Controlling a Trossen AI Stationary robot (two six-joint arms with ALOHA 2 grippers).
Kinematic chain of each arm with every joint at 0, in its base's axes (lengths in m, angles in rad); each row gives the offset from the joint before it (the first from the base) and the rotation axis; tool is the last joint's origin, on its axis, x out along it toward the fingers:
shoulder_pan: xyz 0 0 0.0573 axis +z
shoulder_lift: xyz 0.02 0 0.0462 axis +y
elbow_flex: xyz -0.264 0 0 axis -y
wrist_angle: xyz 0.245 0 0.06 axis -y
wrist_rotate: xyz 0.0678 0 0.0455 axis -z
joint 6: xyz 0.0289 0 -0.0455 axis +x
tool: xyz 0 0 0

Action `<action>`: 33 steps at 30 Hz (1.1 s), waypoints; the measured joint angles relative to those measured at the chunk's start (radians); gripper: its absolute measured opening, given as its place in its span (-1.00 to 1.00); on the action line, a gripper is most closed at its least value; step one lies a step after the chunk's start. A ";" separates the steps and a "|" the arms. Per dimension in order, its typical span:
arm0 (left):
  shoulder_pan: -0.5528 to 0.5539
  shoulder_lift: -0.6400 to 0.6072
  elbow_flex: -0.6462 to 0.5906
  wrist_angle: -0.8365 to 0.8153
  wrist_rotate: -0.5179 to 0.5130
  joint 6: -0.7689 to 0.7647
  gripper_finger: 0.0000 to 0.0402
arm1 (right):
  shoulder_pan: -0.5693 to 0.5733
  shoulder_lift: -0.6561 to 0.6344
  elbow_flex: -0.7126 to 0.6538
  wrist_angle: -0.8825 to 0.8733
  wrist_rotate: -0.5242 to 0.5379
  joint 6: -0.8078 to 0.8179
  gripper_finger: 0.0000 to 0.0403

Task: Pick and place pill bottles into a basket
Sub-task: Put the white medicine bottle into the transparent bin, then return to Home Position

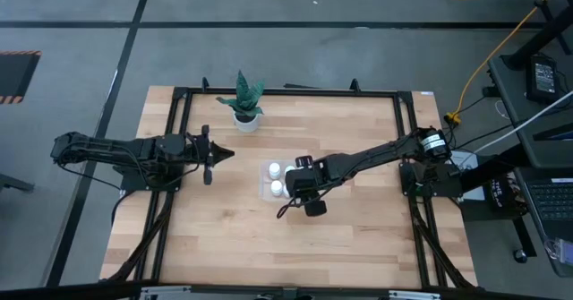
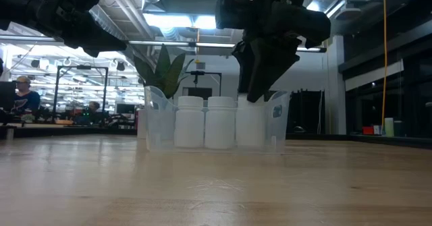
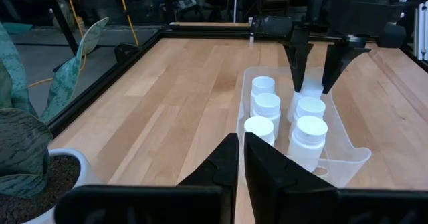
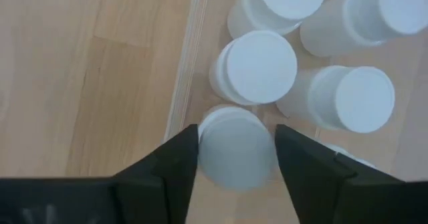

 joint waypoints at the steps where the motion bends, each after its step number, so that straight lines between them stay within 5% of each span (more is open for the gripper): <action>1: 0.000 0.000 0.000 0.000 0.000 0.000 -0.89 | 0.000 0.000 0.000 0.000 0.000 0.007 0.02; 9: 0.000 0.000 0.000 0.000 0.000 0.000 -0.89 | 0.000 0.000 0.000 -0.016 0.000 0.002 0.25; 20: 0.000 0.000 0.000 0.000 -0.087 0.000 -0.86 | -0.002 -0.060 0.108 -0.172 0.030 0.045 0.12; 27: 0.000 0.000 0.000 0.000 -0.119 0.000 -0.86 | -0.003 -0.177 0.101 -0.197 0.082 0.010 -0.25; 33: 0.000 0.000 0.000 0.000 -0.117 0.000 -0.88 | -0.005 -0.367 -0.131 -0.053 0.176 0.047 -0.84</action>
